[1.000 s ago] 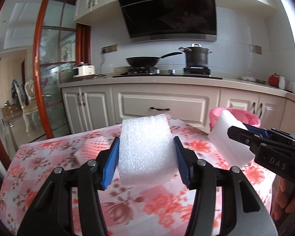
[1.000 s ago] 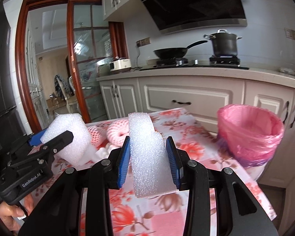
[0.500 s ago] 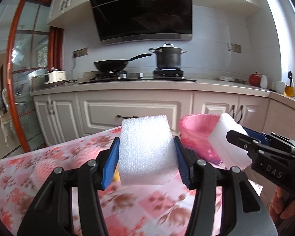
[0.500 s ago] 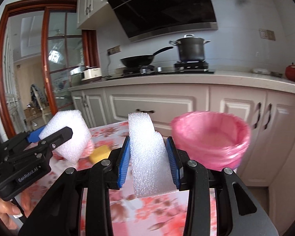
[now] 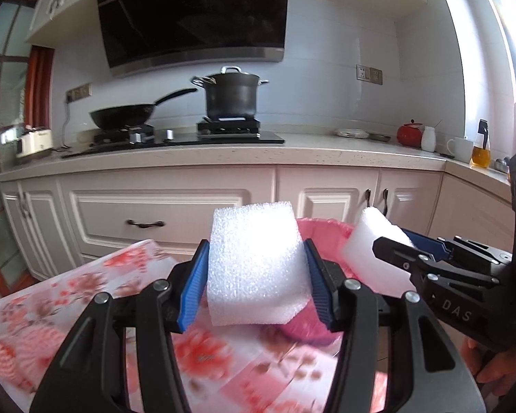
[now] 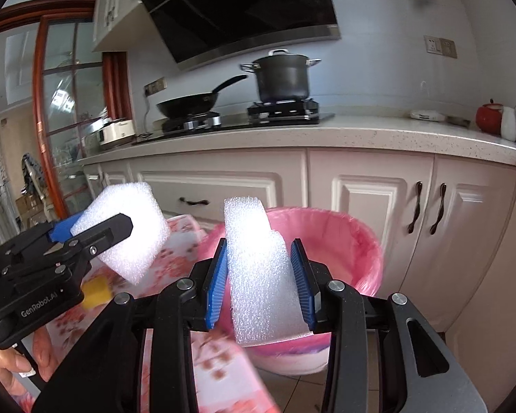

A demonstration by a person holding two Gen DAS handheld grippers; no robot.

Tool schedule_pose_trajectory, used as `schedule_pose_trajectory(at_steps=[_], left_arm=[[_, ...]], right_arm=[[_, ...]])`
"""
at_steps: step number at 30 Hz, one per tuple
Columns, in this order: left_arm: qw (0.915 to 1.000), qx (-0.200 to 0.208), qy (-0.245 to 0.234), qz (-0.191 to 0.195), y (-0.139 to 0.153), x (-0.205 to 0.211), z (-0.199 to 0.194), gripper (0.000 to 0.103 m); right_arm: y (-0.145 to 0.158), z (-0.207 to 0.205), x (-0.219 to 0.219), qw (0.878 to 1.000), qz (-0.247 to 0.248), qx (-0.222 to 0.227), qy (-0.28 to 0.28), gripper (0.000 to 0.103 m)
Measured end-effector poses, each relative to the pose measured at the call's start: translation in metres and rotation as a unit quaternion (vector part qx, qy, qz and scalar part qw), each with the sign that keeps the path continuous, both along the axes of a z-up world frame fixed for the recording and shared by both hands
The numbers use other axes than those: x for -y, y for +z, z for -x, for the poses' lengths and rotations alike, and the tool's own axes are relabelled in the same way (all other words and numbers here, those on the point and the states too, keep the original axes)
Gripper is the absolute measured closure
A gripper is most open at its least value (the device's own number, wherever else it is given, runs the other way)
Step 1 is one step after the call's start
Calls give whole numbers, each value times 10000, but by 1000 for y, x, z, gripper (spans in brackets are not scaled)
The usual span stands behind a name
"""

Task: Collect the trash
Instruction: 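Carry both foam blocks over the wastebasket and open both tools, then move both open tools back over the table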

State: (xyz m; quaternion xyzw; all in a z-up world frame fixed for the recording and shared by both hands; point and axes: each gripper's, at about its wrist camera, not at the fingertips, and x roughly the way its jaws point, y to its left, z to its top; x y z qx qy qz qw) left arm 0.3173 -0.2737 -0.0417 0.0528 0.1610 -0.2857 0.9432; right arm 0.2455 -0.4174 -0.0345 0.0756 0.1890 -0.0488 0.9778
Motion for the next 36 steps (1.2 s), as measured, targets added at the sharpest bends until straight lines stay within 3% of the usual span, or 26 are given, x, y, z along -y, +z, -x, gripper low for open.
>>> schedule_pose_trajectory(at_steps=[16, 18, 19, 20, 28, 32, 36], left_arm=[[9969, -767, -77, 166, -36, 80, -111, 49], [9967, -797, -20, 131, -42, 84, -118, 39], [9965, -819, -10, 142, -45, 85, -121, 32], [9966, -818, 10, 131, -47, 84, -121, 29], [9978, -632, 197, 36, -45, 51, -107, 27], [9972, -655, 344, 128, -38, 22, -92, 12], [9961, -675, 519, 237, -28, -7, -73, 5]], right_arm=[[-22, -77, 77, 9991, -367, -190, 71, 65], [-24, -80, 78, 9994, -285, -189, 41, 58], [-25, -80, 79, 9994, -286, -176, 22, 45], [-25, -79, 82, 9993, -334, -145, -4, 38], [-16, -49, 87, 9988, -475, 65, -118, 37], [-10, -35, 76, 9993, -369, 67, -35, 37], [-7, -17, 54, 9998, -173, 12, 61, 32]])
